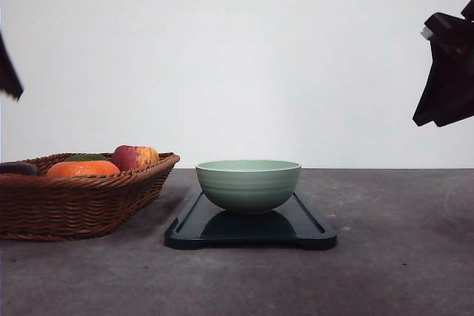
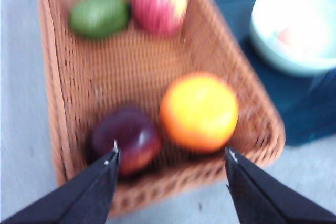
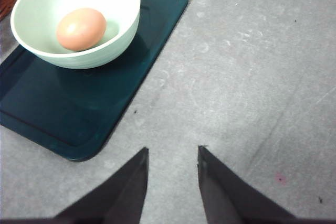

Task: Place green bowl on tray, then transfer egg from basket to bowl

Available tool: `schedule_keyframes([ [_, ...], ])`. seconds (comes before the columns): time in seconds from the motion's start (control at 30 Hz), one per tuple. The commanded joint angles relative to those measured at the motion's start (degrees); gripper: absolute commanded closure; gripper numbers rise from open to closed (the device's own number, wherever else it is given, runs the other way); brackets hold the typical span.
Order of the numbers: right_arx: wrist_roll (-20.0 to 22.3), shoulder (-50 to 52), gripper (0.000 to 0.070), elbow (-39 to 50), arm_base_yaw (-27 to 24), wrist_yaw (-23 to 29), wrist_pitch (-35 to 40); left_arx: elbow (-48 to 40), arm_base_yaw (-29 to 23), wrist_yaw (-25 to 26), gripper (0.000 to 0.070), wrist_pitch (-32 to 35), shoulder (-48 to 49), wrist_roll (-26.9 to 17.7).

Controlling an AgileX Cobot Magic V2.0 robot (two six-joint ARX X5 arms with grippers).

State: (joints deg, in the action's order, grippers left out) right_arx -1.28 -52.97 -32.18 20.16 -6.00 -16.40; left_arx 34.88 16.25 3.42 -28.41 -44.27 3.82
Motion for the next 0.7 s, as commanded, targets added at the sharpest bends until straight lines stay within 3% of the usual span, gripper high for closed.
schedule_keyframes([
  [0.0,0.5,-0.5,0.0517,0.2,0.2,0.1,0.5,0.6,0.0,0.5,0.0309,1.6,-0.2,1.1],
  [0.17,0.8,-0.5,0.0515,0.2,0.2,0.0,0.0,0.6,0.0,0.5,0.0312,1.3,-0.2,1.4],
  [0.2,0.9,-0.5,0.0542,0.2,0.2,0.1,-0.2,0.6,0.0,0.5,0.0369,1.2,-0.2,1.4],
  [0.23,0.9,-0.5,0.0592,0.2,0.2,0.1,-0.3,0.7,0.1,0.5,0.0476,1.1,-0.2,1.4],
  [0.27,0.9,-0.5,0.0673,0.2,0.2,0.1,-0.2,0.7,0.1,0.6,0.0644,0.9,-0.2,1.4],
  [0.3,0.8,-0.5,0.0693,0.2,0.2,0.0,-0.1,0.7,0.2,0.7,0.0696,0.8,-0.2,1.4],
  [0.67,0.2,-0.4,0.0684,0.1,0.3,0.1,1.6,0.8,0.2,0.7,0.0700,1.0,-0.2,1.5],
])
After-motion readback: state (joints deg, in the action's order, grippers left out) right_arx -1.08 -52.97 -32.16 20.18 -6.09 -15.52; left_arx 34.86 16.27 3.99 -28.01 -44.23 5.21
